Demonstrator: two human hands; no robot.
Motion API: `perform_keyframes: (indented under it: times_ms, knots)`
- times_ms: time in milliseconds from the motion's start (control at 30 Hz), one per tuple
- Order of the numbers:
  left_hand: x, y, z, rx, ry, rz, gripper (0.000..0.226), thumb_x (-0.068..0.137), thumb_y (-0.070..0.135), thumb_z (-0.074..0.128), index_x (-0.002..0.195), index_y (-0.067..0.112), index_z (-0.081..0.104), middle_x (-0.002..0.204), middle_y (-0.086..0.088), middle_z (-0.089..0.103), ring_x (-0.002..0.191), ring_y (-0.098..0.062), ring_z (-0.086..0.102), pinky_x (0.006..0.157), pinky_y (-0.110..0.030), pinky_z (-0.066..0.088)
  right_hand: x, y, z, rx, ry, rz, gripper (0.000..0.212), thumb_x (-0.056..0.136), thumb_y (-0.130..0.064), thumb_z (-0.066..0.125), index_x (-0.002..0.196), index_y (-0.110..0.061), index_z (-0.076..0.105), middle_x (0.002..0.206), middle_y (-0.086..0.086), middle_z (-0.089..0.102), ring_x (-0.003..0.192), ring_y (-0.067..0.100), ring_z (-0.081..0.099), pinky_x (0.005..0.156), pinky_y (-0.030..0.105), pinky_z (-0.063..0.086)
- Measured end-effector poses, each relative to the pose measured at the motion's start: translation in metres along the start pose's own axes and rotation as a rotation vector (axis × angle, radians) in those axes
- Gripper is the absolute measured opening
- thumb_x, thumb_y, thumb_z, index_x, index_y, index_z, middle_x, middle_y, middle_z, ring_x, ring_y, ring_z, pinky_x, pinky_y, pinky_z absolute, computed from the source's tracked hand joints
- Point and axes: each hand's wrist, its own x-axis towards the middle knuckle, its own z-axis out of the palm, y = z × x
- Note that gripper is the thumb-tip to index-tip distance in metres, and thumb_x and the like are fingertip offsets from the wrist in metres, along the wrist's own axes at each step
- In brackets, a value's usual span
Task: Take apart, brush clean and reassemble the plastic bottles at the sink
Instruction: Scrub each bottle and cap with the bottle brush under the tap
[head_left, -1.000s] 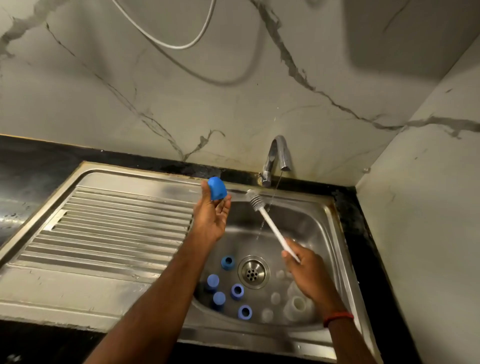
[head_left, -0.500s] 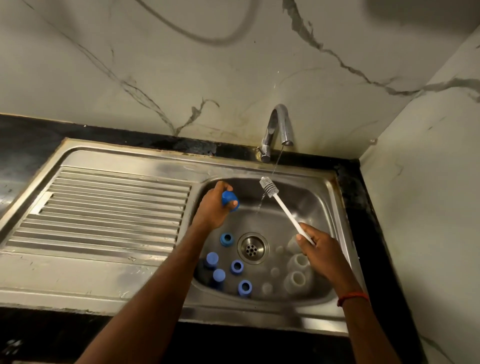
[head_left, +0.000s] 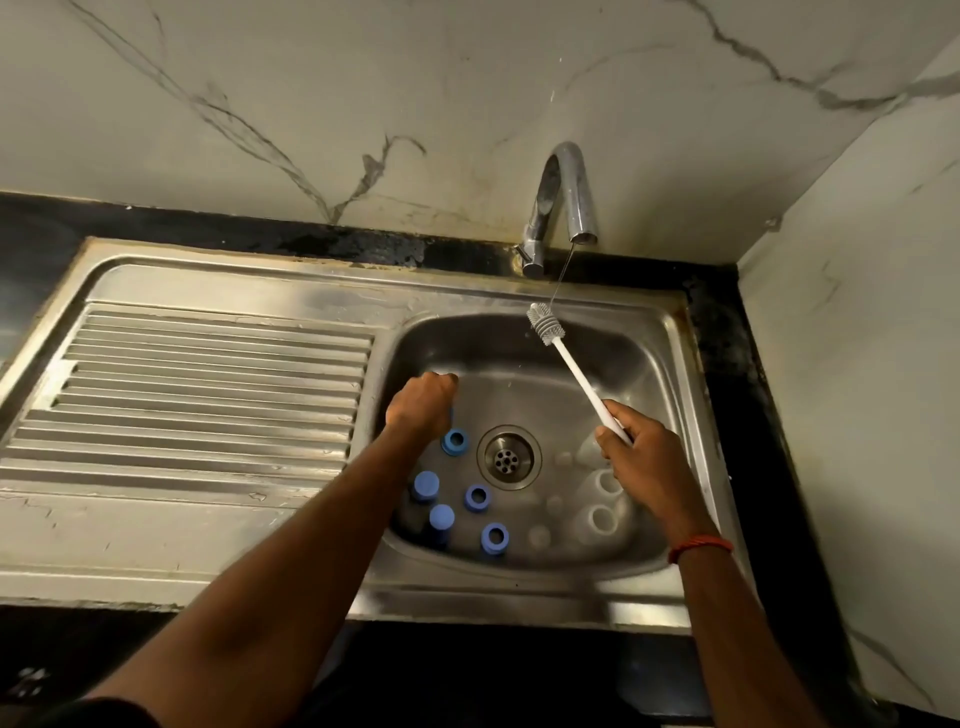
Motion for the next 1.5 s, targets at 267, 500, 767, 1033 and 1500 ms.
perform_keyframes:
  times_ms: [267,500,767,1033,1500]
  knots:
    - [-0.001,-0.001,0.022,0.456,-0.110,0.029,0.030,0.099,0.021,0.058,0.129,0.021,0.056,0.125,-0.004,0.063,0.118,-0.026,0.059,0.092,-0.038,0.048,-0.002,0.004,0.001,0.004,-0.010,0.030,0.038,0.098,-0.017,0.058,0.135,-0.022,0.060,0.073,-0.013,0.058,0.055,0.003,0.055,0.052,0.010,0.045]
    - [0.001,0.000,0.030,0.546,-0.215,0.015,0.030,0.100,0.021,0.055,0.130,0.021,0.053,0.129,-0.005,0.059,0.121,-0.026,0.056,0.094,-0.039,0.046,0.002,0.008,0.002,-0.009,-0.019,0.042,0.037,0.099,-0.019,0.058,0.135,-0.020,0.061,0.078,-0.013,0.059,0.060,-0.002,0.057,0.054,0.006,0.043]
    - [0.003,-0.004,0.021,0.549,-0.237,0.040,0.032,0.098,0.021,0.057,0.129,0.021,0.053,0.130,-0.007,0.059,0.121,-0.027,0.056,0.095,-0.041,0.048,0.007,0.010,-0.003,-0.055,-0.002,0.041,0.031,0.099,-0.020,0.058,0.130,-0.021,0.064,0.080,-0.007,0.065,0.067,0.004,0.061,0.055,0.008,0.044]
    - [0.012,0.018,-0.020,0.363,-0.030,0.163,0.039,0.090,0.038,0.070,0.125,0.027,0.060,0.122,-0.001,0.065,0.114,-0.023,0.061,0.093,-0.039,0.050,0.008,0.015,-0.033,-0.409,-0.112,0.096,0.026,0.089,-0.040,0.044,0.105,-0.039,0.064,0.091,-0.003,0.070,0.088,0.026,0.066,0.078,0.043,0.055]
    - [-0.033,0.095,-0.043,0.003,0.158,0.391,0.032,0.090,0.054,0.065,0.112,0.031,0.064,0.110,0.002,0.069,0.103,-0.020,0.063,0.089,-0.036,0.050,-0.057,0.029,-0.064,-0.453,0.118,0.116,0.029,0.096,-0.035,0.044,0.118,-0.031,0.064,0.109,0.006,0.068,0.100,0.034,0.064,0.082,0.042,0.054]
